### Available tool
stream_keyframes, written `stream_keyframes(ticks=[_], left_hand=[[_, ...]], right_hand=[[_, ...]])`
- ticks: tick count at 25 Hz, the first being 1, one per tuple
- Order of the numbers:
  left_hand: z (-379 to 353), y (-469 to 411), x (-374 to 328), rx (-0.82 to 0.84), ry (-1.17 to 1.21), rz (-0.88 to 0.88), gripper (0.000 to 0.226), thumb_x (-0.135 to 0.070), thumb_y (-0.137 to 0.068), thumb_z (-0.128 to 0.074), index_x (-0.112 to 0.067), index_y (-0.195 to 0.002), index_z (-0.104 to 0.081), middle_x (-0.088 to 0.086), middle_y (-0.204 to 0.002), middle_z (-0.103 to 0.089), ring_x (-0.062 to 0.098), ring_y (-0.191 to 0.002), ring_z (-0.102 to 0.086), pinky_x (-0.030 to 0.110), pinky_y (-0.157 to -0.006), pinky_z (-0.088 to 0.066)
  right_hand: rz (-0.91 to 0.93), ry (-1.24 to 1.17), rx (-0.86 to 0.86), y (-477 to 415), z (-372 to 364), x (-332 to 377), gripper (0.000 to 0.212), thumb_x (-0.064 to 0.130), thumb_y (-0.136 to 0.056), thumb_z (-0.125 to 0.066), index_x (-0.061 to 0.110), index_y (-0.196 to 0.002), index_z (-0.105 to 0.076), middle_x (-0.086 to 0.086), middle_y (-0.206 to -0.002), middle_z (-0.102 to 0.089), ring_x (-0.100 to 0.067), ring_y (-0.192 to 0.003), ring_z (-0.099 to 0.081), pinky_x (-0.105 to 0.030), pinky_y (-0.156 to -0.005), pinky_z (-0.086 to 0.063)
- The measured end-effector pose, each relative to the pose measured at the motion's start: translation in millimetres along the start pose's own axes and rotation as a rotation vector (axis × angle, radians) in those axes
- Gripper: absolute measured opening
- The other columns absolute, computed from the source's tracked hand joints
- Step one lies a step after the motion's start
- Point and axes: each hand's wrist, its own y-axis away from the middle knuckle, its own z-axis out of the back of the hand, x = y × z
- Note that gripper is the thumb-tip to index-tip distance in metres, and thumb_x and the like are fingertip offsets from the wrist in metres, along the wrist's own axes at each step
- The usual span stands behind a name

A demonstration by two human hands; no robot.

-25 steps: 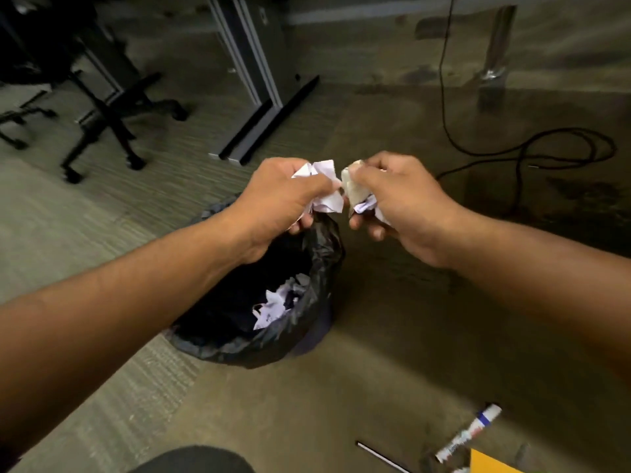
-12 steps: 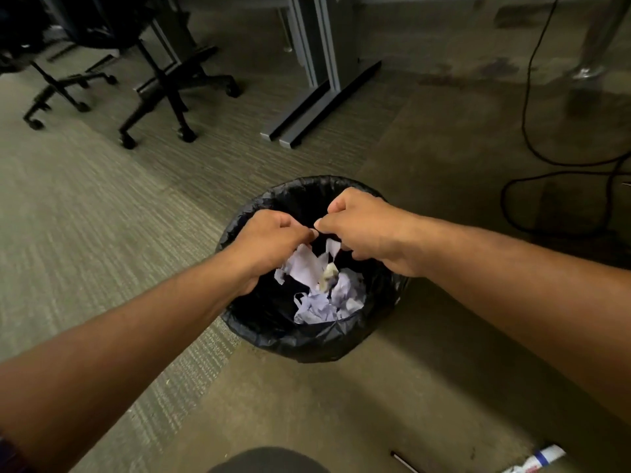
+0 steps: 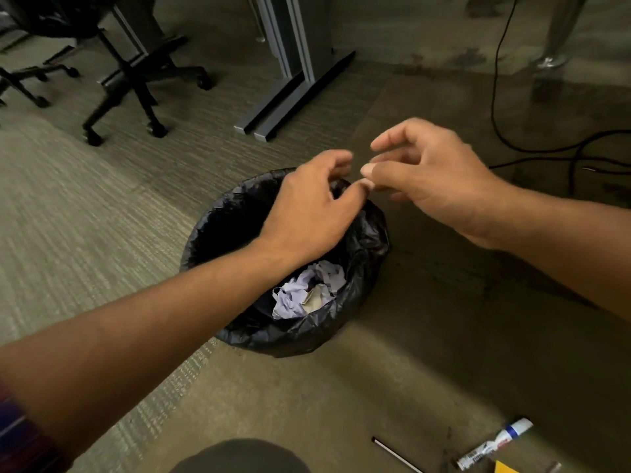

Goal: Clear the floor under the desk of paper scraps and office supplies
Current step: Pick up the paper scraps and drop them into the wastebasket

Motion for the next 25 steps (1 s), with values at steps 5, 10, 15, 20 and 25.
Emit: stream_keyframes(ticks=[5,10,15,20,25], left_hand=[[-50,-7,-63,0.126,-0.077,-0.299,0.045,-0.042,-0.094,-0.064,-0.021,-0.134,-0.060,-0.007,-0.123,-0.068,0.007,-0.113,-0.064,0.032,-0.096,-0.056],[-118,1,-104,0.310,-0.242,-0.342,0.061,-0.045,-0.091,-0.061,-0.013,-0.144,-0.054,0.006,-0.125,-0.069,0.026,-0.116,-0.066,0.032,-0.092,-0.055],[-186,36,-114,0.515,-0.325,-0.489,0.066,-0.049,-0.093,-0.061,-0.016,-0.149,-0.047,0.003,-0.109,-0.064,0.021,-0.090,-0.061,0.028,-0.067,-0.051],[-252,99,-96,0.795,-0.508,-0.577,0.060,-0.053,-0.090,-0.062,-0.017,-0.137,-0.051,0.013,-0.128,-0.063,0.038,-0.113,-0.066,0.046,-0.086,-0.059],[-295,163,-65,0.980,-0.618,-0.806,0.051,-0.054,-0.086,-0.065,-0.018,-0.122,-0.059,0.008,-0.117,-0.064,0.031,-0.111,-0.063,0.042,-0.090,-0.051]], right_hand=[[0.088,0.137,-0.121,30,57,-25,0.039,0.048,-0.084,-0.073,0.036,-0.119,-0.062,0.014,-0.112,-0.072,0.002,-0.098,-0.070,-0.034,-0.086,-0.060],[-0.009,0.218,-0.250,82,117,-89,0.051,0.047,-0.086,-0.066,0.016,-0.126,-0.058,-0.001,-0.113,-0.065,-0.021,-0.104,-0.066,-0.046,-0.091,-0.057],[-0.108,0.482,-0.082,173,154,-178,0.058,0.056,-0.090,-0.062,0.014,-0.130,-0.056,0.002,-0.115,-0.064,-0.014,-0.102,-0.066,-0.040,-0.089,-0.058],[-0.296,0.654,0.131,277,136,-257,0.058,0.052,-0.093,-0.065,0.013,-0.134,-0.056,-0.008,-0.126,-0.066,-0.023,-0.107,-0.069,-0.036,-0.089,-0.056],[-0.350,0.826,0.410,338,94,-309,0.060,0.058,-0.091,-0.062,0.023,-0.138,-0.050,-0.002,-0.126,-0.057,-0.024,-0.119,-0.059,-0.042,-0.097,-0.050]])
